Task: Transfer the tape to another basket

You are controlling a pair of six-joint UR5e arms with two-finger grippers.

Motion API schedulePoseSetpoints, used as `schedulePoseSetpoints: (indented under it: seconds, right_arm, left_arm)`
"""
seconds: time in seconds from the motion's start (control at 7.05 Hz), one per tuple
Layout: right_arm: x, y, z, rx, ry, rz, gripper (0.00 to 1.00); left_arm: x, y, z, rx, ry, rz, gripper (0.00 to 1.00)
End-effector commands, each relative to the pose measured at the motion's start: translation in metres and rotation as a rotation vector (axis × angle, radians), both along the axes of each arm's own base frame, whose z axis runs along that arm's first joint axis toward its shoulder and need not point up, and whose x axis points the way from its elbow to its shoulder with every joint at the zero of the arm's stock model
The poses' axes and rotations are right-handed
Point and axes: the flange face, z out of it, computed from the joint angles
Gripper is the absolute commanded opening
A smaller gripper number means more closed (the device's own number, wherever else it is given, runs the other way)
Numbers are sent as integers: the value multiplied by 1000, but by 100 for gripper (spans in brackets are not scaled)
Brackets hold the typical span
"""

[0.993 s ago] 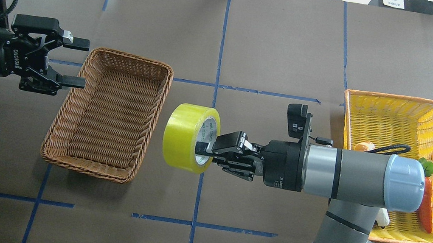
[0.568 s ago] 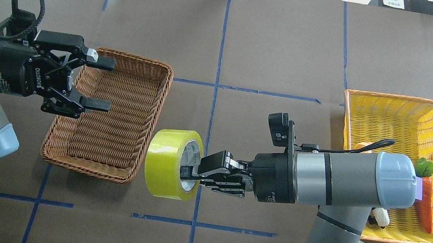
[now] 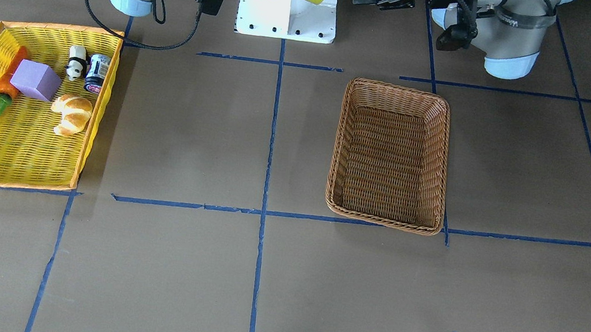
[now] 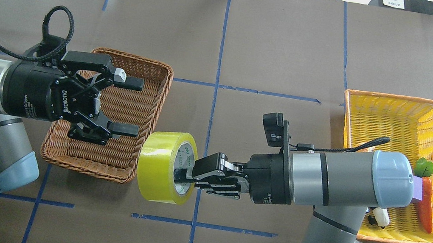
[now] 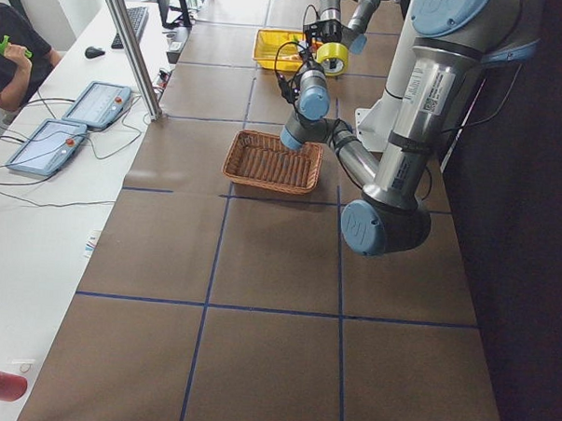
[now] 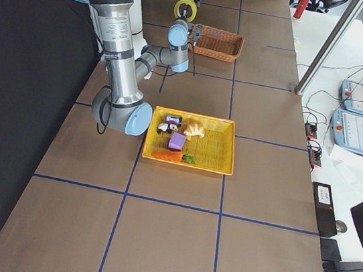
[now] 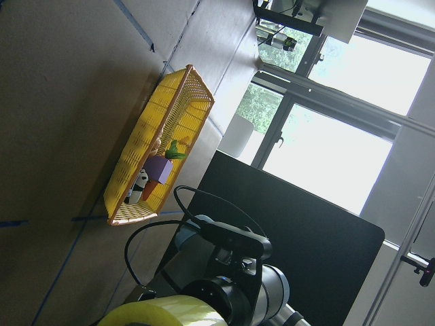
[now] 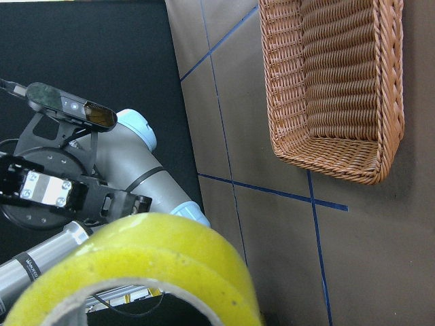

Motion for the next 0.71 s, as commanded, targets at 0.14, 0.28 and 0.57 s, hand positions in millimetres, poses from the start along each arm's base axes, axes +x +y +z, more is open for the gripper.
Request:
schedulePoseSetpoints:
  seconds: [0.14, 0.28, 0.57]
  right_arm:
    - [-3, -1, 1, -6, 6, 4, 4]
    - [-3, -1, 1, -5, 5, 4, 4]
    - [-3, -1, 1, -7, 6, 7, 4]
  left_arm:
    - [18, 13, -16, -14, 39, 27, 100]
    - [22, 17, -17, -14, 39, 39, 100]
    - [30, 23, -17, -26, 45, 47, 100]
